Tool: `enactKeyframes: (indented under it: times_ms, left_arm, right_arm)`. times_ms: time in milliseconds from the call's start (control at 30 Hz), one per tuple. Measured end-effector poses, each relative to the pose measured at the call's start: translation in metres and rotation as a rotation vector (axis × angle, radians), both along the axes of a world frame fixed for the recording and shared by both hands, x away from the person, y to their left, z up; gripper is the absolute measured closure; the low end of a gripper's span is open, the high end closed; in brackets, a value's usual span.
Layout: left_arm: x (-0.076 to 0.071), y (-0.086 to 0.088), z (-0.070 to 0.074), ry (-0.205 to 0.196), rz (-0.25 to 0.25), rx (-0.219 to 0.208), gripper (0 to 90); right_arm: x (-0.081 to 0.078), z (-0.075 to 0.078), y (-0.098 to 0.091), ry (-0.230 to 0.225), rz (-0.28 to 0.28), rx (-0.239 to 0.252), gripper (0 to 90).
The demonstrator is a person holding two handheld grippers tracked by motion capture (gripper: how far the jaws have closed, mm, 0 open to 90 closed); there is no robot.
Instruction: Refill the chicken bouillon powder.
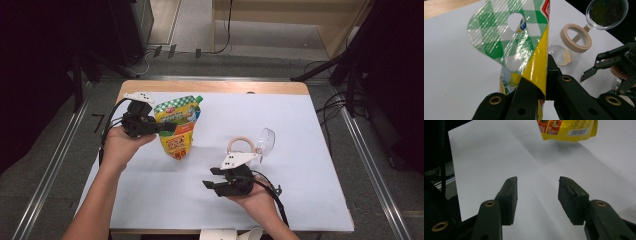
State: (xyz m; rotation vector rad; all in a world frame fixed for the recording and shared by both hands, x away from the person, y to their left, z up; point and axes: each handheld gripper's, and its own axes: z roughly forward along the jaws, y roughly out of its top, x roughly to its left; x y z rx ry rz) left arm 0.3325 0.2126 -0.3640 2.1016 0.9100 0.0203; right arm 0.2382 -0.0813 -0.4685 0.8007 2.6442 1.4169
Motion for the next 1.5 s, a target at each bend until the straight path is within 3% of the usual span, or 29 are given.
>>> enactKeyframes:
  times_ms: [233,467,700,1033,1500]
  left_arm:
    - [-0.003,-0.004,0.002,0.015,-0.015,-0.001,90.0]
    - [-0.014,-0.005,0.022,0.021,-0.017,-0.035,90.0]
    - [-0.03,-0.005,0.041,0.0,-0.03,-0.045,90.0]
    - [-0.045,-0.014,0.05,-0.004,-0.078,-0.015,90.0]
    - [-0.063,-0.029,0.066,-0.011,-0.147,-0.036,90.0]
  right_arm:
    - [0.002,-0.001,-0.002,0.003,-0.004,0.011,51.5]
    - [0.011,0.002,0.005,0.016,-0.027,0.036,51.2]
    - [0.024,0.005,0.029,0.014,-0.017,0.027,51.1]
    - [0.021,-0.007,0.035,0.003,-0.04,0.015,52.9]
    - [0.019,-0.022,0.039,-0.009,-0.096,0.049,62.6]
